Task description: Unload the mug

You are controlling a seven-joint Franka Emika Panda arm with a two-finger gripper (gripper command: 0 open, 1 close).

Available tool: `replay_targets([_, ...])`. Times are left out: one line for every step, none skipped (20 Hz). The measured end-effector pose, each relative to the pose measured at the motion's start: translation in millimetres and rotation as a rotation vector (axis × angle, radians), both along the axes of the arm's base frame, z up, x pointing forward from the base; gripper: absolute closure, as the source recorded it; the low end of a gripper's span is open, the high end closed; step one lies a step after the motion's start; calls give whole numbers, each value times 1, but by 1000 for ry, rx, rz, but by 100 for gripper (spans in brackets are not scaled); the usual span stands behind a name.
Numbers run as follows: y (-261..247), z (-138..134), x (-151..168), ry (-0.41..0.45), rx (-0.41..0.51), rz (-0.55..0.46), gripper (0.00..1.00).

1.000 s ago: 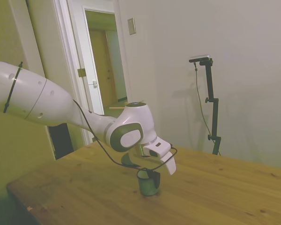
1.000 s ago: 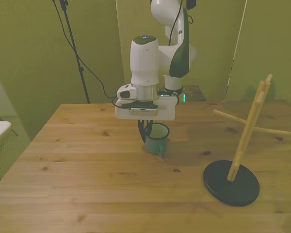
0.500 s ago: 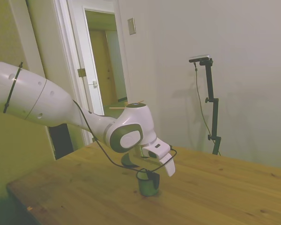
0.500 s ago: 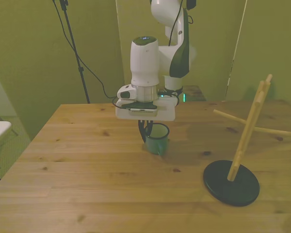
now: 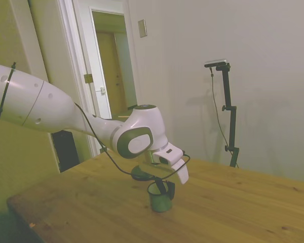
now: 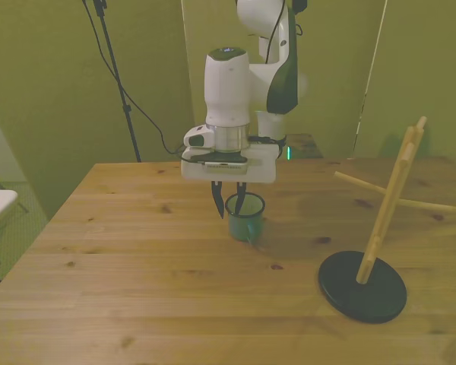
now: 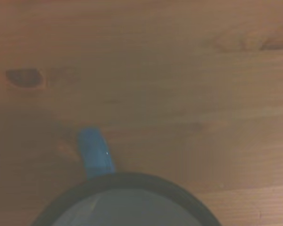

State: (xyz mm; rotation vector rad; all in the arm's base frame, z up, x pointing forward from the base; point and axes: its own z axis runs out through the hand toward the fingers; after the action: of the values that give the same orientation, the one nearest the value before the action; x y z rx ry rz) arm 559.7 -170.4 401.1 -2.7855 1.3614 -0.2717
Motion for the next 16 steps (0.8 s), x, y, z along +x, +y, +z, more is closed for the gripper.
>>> replay_targets([1, 5, 2, -6, -1, 4, 0])
replay_targets([3, 10, 5, -13, -3, 8, 0])
replay_targets([6, 17, 8, -19, -3, 14, 0])
replay_targets([10, 24, 11, -27, -2, 21, 0])
replay_targets([15, 31, 14, -31, 0, 29, 0])
replay_targets([20, 38, 16, -33, 3, 36, 0])
replay_targets([25, 43, 17, -32, 7, 42, 0])
replay_targets([30, 48, 18, -31, 10, 49, 0])
replay_targets([35, 52, 17, -25, 15, 54, 0])
replay_targets([40, 57, 16, -20, 20, 57, 0])
replay_targets([44, 61, 14, -16, 25, 58, 0])
replay_targets([49, 67, 11, -10, 32, 60, 0])
replay_targets([54, 73, 9, -9, 40, 62, 0])
replay_targets([59, 79, 6, -6, 51, 66, 0])
replay_targets([64, 85, 2, 0, 63, 71, 0])
replay_targets([67, 92, -2, 2, 66, 76, 0])
